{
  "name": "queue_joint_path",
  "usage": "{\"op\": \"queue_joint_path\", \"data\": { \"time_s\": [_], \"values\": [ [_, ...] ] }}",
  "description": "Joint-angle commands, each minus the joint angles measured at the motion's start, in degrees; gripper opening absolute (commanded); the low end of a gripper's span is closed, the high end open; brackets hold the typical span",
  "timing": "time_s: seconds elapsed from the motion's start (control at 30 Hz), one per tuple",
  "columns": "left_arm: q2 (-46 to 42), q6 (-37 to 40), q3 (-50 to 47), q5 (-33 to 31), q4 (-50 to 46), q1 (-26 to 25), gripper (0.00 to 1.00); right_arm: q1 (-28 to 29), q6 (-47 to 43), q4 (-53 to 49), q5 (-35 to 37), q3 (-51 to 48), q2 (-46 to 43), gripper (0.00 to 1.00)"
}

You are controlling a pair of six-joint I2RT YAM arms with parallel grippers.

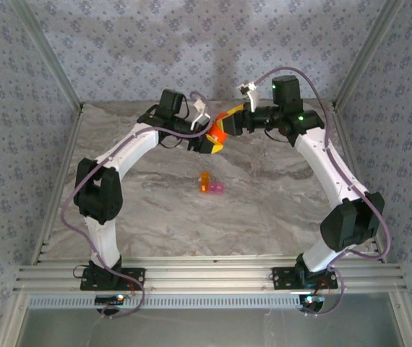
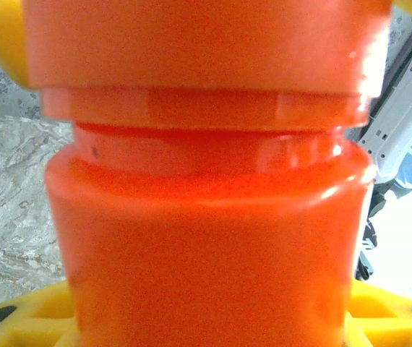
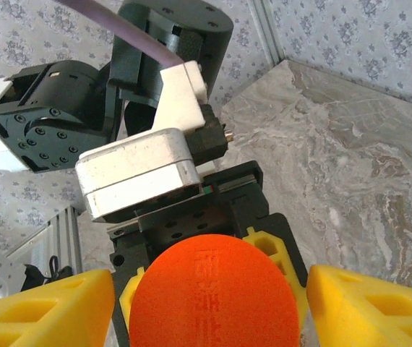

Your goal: Sort the pills into containers

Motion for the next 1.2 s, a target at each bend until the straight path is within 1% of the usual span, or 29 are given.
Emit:
{"op": "queue_joint_path", "data": {
  "time_s": [0.0,0.03,0.17,0.23,0.3,0.37,0.43,0.5,0.57,0.6,0.67,0.73,0.87,0.93,0.97,1.0,1.07,1.1,1.17],
  "values": [
    [-0.32,1.54,1.95,3.21,-0.96,-0.22,0.00,0.45,-1.18,-2.21,-1.11,0.92,1.09,0.66],
    [-0.32,1.56,2.02,3.09,-1.05,-0.22,0.00,0.53,-1.15,-2.26,-1.03,1.01,1.26,0.62],
    [-0.46,1.74,2.35,3.00,-1.49,-0.22,0.00,0.97,-0.08,-2.87,0.71,1.45,1.66,0.35],
    [-0.55,1.73,2.46,2.79,-1.43,-0.22,0.00,1.22,2.01,-2.54,2.41,1.45,1.99,0.29],
    [-0.82,1.25,2.34,1.07,-1.02,-0.42,0.00,1.59,5.06,-2.98,4.75,2.09,2.90,0.22],
    [-1.47,0.07,1.32,-2.28,0.94,-0.94,0.00,2.49,9.49,-3.25,8.15,2.56,3.76,0.19],
    [-3.36,-3.09,-1.98,-8.14,6.41,-1.76,0.00,3.83,14.04,-4.18,14.23,3.07,4.81,0.17],
    [-5.94,-6.77,-7.19,-15.12,15.38,-2.63,0.00,5.59,19.31,-3.60,19.53,1.94,5.60,0.13],
    [-8.32,-11.61,-12.32,-20.50,26.76,-2.89,0.00,7.35,21.63,-2.62,24.09,-0.05,6.02,0.12],
    [-9.40,-14.00,-15.23,-23.10,32.42,-3.01,0.00,8.30,22.74,-0.32,25.44,-1.89,5.83,0.12],
    [-10.70,-16.77,-19.19,-25.82,39.56,-3.11,0.00,9.37,25.53,3.99,27.34,-5.29,5.50,0.12],
    [-10.99,-17.85,-20.62,-25.77,41.99,-3.10,0.00,9.56,27.48,7.73,26.59,-7.48,5.40,0.13],
    [-9.51,-17.85,-18.69,-22.09,39.50,-3.10,0.00,8.97,26.91,8.57,23.88,-6.89,5.64,0.17],
    [-8.65,-17.58,-17.52,-20.94,37.87,-2.96,0.00,7.98,26.06,8.66,21.86,-6.51,5.06,0.25],
    [-8.02,-17.36,-16.66,-20.22,36.69,-2.68,0.00,7.27,25.27,8.77,20.56,-6.39,4.38,0.34],
    [-7.35,-17.67,-15.98,-19.14,36.22,-2.34,0.00,6.32,24.15,9.34,18.42,-6.36,3.60,0.46],
    [-6.03,-19.25,-14.84,-16.38,36.52,-1.48,0.00,4.13,21.76,9.53,13.70,-6.18,1.75,0.64],
    [-5.33,-19.93,-14.22,-14.91,36.59,-0.95,0.00,2.87,20.32,10.38,10.51,-6.74,0.35,0.70],
    [-4.26,-21.02,-12.99,-11.92,36.21,-0.13,0.00,1.09,16.86,10.92,5.21,-8.03,-2.55,0.78]
  ]
}}
